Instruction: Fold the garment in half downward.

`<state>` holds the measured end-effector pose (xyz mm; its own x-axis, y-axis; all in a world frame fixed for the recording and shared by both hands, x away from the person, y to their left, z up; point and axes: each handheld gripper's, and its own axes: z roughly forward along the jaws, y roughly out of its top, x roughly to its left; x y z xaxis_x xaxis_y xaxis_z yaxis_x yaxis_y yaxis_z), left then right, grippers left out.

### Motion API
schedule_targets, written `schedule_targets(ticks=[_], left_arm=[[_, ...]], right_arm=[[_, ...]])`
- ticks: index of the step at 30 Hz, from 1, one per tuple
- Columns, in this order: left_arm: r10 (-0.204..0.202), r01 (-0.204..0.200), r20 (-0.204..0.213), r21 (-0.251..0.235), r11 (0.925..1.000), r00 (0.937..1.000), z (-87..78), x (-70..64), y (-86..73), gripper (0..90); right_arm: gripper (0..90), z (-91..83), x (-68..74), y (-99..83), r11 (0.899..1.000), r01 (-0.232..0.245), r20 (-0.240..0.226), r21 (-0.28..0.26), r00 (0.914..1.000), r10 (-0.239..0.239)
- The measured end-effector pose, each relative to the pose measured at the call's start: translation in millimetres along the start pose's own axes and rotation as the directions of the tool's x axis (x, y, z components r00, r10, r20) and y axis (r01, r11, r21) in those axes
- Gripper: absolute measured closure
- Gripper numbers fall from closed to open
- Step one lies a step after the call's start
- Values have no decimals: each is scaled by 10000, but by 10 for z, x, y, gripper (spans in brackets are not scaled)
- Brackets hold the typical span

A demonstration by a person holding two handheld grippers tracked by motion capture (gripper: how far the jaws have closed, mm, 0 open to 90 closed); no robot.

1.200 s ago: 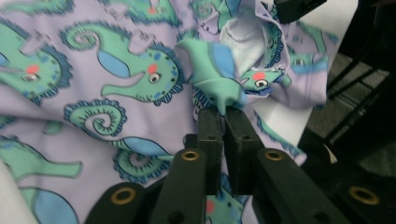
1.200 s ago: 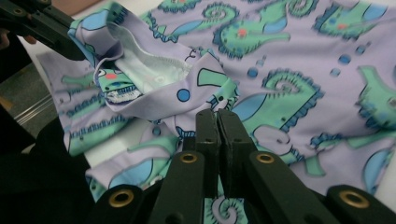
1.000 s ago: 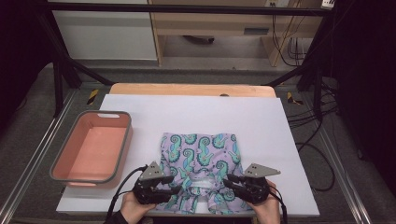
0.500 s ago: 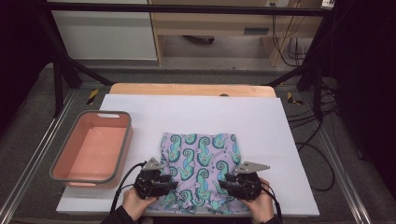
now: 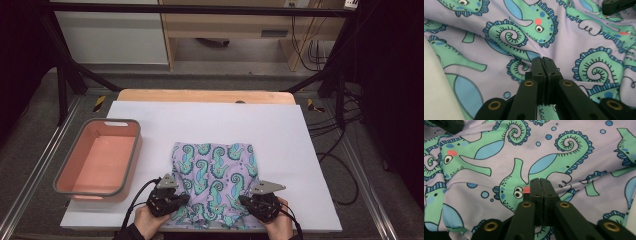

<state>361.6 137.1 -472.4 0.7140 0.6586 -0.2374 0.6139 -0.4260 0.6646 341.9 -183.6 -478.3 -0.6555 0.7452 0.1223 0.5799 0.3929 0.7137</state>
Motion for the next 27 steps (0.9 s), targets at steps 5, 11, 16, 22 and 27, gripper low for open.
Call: schedule_targets(ticks=[5,11,16,22,27], left_arm=[[274,-275,-59,-126,9995,9996,-228,-67,42,886],[309,-311,-320,-80,9995,9990,-270,-59,-63,841],[-452,396,-1009,-568,9976,9939,-244,145,-48,580],[-837,780,-930,-634,9949,9921,-119,259,32,569],[-737,694,-999,-461,9965,9923,33,261,93,653]], right_arm=[[900,-71,-12,14,10000,74,196,3,9998,-74],[900,-118,-14,-9,9988,362,542,326,9978,-379],[744,-131,-84,-13,9999,39,505,-165,9987,-31],[640,-105,-217,7,9978,-346,950,-572,9947,400],[639,-18,-259,46,9981,-422,959,-458,9943,464]])
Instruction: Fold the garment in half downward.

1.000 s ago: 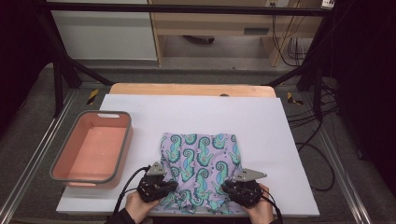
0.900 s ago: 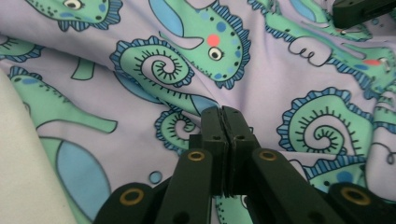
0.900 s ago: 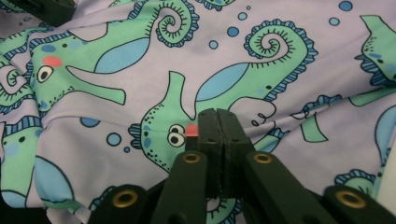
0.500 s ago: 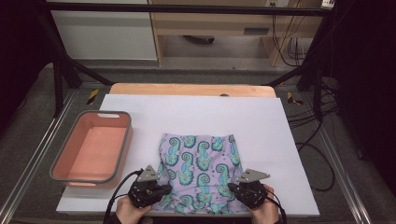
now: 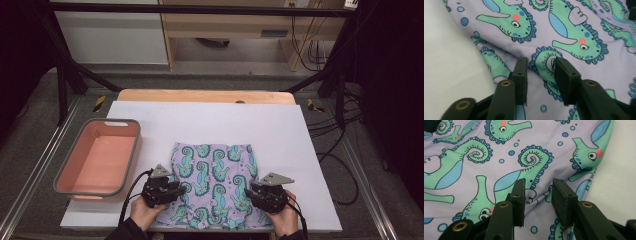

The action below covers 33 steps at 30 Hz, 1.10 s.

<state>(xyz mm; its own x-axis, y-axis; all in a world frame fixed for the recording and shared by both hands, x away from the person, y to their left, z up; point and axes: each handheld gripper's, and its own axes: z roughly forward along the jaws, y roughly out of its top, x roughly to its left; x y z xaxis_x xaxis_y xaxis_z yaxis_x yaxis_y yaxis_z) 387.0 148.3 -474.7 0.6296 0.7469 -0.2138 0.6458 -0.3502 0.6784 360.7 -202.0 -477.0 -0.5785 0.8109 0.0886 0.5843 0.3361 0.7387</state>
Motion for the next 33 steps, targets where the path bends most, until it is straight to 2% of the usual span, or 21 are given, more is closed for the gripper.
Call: schedule_targets(ticks=[2,4,7,8,11,13,16,18,20,22,24,26,28,31,33], left_arm=[[-14,14,103,-39,10000,9999,11,-7,0,697],[166,-166,56,-57,9998,9998,20,-31,-12,762],[210,-208,184,-107,9997,9996,16,-30,-19,848],[204,-202,195,-131,9997,9996,9,-25,-21,859],[196,-195,208,-38,9998,9996,-56,-12,-21,869],[191,-188,187,-150,9997,9996,-144,-15,-21,871],[477,-478,-18,-130,9988,9989,-238,-59,-4,872],[766,-767,-273,-34,9970,9967,-231,-87,1,871],[879,-876,-467,93,9961,9950,-179,-80,-6,869],[777,-770,-436,172,9969,9960,-127,-34,-14,866],[453,-451,-112,132,9989,9989,-106,10,-23,863],[484,-484,-94,-5,9988,9988,-125,15,-29,862],[732,-735,-173,-166,9972,9972,-163,1,-25,849],[960,-969,-196,-493,9941,9952,-216,2,-22,725],[1034,-1046,-225,-629,9925,9944,-237,19,-21,644]], right_arm=[[647,35,26,-1,9999,101,-44,73,9999,-101],[679,61,45,-13,9996,259,-64,102,9996,-259],[783,61,66,-12,9997,192,-152,125,9997,-190],[843,64,85,-15,9998,157,-256,97,9996,-155],[860,38,108,-3,9994,281,-186,223,9994,-277],[862,-14,88,-1,9998,162,-266,89,9995,-160],[862,-81,46,0,9998,23,-305,-182,9995,-29],[859,-73,41,-3,9998,-109,-314,-146,9995,104],[856,-17,61,-2,9999,-69,-286,105,9996,72],[853,35,87,6,9996,113,-246,277,9996,-106],[848,51,92,10,9994,154,-161,300,9998,-149],[829,31,74,-1,9997,122,-81,197,9999,-120],[789,10,58,-10,9999,67,-88,113,9999,-66],[626,-24,40,-13,9998,12,-169,-208,9999,-16],[549,-44,30,-10,9986,74,-238,-531,9997,-87]])
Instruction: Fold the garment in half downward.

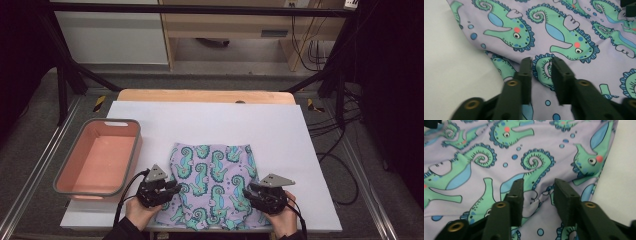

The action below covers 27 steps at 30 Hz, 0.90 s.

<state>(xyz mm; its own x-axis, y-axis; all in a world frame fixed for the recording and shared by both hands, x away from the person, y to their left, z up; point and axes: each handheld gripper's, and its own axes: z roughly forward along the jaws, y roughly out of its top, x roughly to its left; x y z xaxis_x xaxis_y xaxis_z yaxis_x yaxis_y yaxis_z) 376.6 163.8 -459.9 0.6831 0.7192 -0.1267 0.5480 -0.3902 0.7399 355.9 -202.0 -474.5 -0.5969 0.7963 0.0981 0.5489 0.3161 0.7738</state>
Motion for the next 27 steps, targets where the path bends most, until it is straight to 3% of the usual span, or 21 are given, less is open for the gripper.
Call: schedule_targets(ticks=[3,10,13,18,27], left_arm=[[-160,166,208,-286,9995,9997,-32,54,4,545],[-434,496,803,-773,9958,9958,-38,151,20,326],[-464,565,992,-1012,9933,9940,-59,171,47,262],[-350,462,960,-1173,9920,9948,-87,189,101,146],[-302,411,932,-1165,9923,9952,-84,236,223,119]], right_arm=[[384,-14,-19,8,9989,-64,-195,-472,9998,55],[178,11,-27,28,9977,2,-542,-672,9985,-38],[128,15,-22,43,9979,36,-687,-653,9976,-81],[65,18,-1,74,9982,32,-935,-593,9956,-88],[31,20,15,92,9979,-23,-1113,-652,9938,-50]])
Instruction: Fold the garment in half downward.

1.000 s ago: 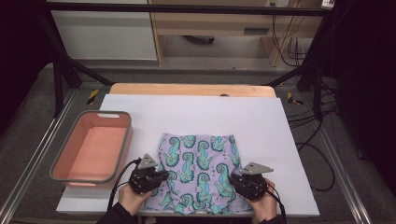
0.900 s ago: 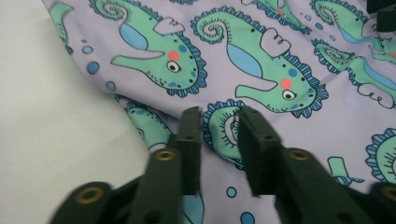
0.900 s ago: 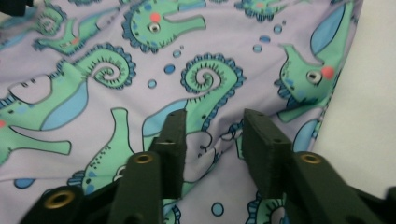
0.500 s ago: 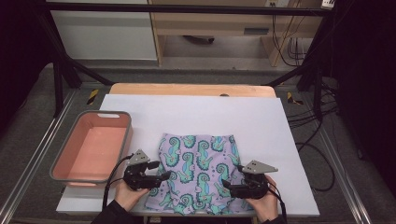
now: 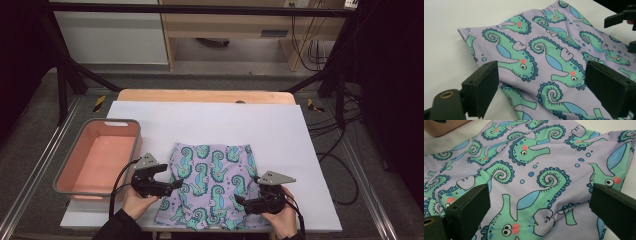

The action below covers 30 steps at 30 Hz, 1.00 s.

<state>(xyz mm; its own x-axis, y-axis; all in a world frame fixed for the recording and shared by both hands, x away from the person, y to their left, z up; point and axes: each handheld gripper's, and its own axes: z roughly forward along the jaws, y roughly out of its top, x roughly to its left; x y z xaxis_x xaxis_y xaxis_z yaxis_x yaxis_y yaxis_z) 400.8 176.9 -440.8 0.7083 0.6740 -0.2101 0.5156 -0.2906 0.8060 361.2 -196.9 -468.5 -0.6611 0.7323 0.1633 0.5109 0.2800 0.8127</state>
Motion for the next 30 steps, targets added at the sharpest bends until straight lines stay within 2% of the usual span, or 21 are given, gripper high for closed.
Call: schedule_targets(ticks=[4,12,30], left_arm=[[-43,43,-58,-3,10000,10000,42,29,62,119],[-86,85,-131,-100,9999,9999,115,88,235,117],[-171,172,-703,14,9999,9974,391,268,493,118]], right_arm=[[2,3,3,4,10000,-29,-53,-25,10000,29],[2,4,17,3,9999,-11,-54,-133,10000,10],[1,1,31,-4,9999,33,-68,-104,10000,-33]])
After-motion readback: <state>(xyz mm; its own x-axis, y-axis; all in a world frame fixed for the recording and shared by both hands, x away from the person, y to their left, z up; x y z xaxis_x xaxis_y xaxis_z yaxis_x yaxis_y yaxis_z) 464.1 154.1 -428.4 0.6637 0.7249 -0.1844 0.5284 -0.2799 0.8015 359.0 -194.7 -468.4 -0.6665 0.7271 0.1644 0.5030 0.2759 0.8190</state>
